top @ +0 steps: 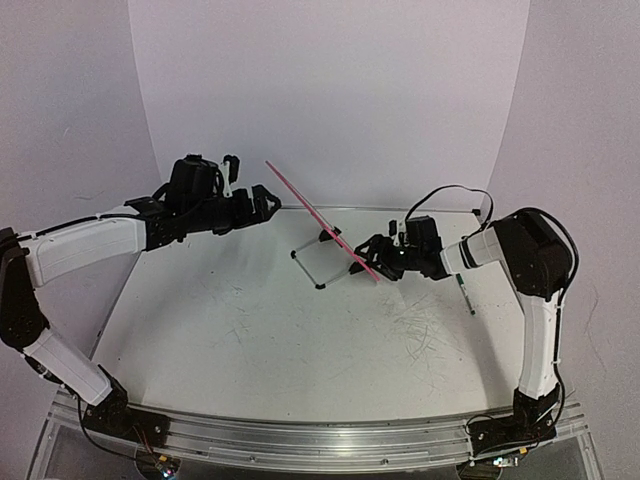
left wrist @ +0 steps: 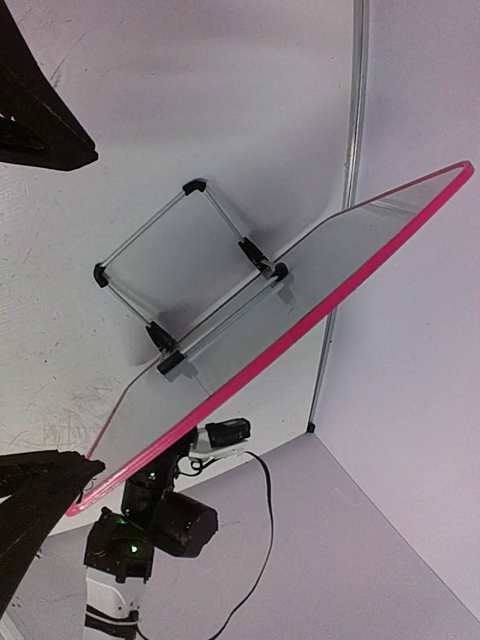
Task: Write a sentence on the whiteboard
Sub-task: Adjust the whiteboard stand at the center of the board.
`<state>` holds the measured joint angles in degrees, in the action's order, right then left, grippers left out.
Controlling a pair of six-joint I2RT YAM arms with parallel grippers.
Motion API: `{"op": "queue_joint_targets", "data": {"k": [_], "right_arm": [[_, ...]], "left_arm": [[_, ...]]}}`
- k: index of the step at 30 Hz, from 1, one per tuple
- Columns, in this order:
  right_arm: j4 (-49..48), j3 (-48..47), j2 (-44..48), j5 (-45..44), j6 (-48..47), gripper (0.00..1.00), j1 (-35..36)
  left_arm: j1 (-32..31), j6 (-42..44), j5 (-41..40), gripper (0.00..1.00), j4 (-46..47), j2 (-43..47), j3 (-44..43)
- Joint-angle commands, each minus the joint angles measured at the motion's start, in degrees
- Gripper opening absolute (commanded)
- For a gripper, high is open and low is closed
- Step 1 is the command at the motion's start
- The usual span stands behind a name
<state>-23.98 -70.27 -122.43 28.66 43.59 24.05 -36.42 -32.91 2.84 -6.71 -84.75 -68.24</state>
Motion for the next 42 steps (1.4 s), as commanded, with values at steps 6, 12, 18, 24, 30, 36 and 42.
{"op": "queue_joint_targets", "data": {"k": [6, 12, 18, 24, 30, 36, 42], "right_arm": [[-4.8, 9.7, 9.5, -7.9, 8.2, 0.79, 12.9], [-7.0, 13.4, 12.0, -10.7, 11.4, 0.79, 19.0], [-1.7, 14.3, 17.7, -11.9, 3.1, 0.81, 19.1], [10.0, 11.2, 21.5, -12.0, -19.4, 0.83, 15.6], [28.6, -1.0, 14.4, -12.9, -52.5, 0.79, 10.7], [37.6, -9.3, 7.0, -11.5, -73.2, 0.71, 10.7], [40.7, -12.8, 2.6, -4.0, -77.3, 0.63, 10.9]], "left_arm": [[0.3, 2.1, -1.3, 0.99, -2.0, 4.1, -3.7], [0.3, 3.3, -7.8, 0.99, -6.9, 7.0, -4.1], [0.3, 4.6, -13.9, 0.98, -14.2, 8.1, -5.4], [0.3, 6.2, -6.7, 0.96, -15.3, 5.2, -9.3], [0.3, 6.0, 1.0, 0.89, -19.4, -0.9, -15.8], [0.3, 4.9, 1.3, 0.83, -21.3, -3.4, -16.9], [0.3, 4.6, -0.2, 0.82, -21.4, -2.9, -17.1]]}}
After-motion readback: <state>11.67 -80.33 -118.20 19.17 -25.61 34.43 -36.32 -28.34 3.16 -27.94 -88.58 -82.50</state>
